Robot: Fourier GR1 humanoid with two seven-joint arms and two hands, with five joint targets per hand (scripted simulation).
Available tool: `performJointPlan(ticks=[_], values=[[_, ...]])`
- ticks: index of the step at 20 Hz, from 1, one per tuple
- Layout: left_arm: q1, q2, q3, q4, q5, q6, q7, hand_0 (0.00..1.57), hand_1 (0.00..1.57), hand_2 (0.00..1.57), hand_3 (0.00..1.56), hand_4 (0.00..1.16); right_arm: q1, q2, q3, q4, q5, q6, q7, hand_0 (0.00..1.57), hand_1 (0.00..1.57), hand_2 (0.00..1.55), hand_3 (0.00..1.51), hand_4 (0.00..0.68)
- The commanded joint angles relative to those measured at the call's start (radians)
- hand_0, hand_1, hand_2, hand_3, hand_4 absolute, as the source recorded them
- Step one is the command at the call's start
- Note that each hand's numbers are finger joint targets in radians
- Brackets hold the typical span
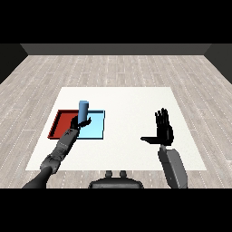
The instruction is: Pick the blue can and put it in the blue box
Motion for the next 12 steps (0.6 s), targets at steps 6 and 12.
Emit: performJointPlan(ticks=[6, 12], values=[[-0.081, -0.032, -0.047, 0.237, -0.101, 0.001, 0.107, 1.38, 1.38, 1.30, 1.00, 0.88, -0.024, 0.033, -0.004, 0.093, 0.021, 0.001, -0.012, 0.00, 0.00, 0.00, 0.00, 0.000], [-0.041, -0.088, -0.010, 0.275, -0.071, -0.049, 0.143, 1.57, 1.57, 1.43, 0.00, 0.78, -0.058, 0.012, -0.054, 0.131, -0.022, 0.059, -0.028, 0.00, 0.00, 0.00, 0.00, 0.000]])
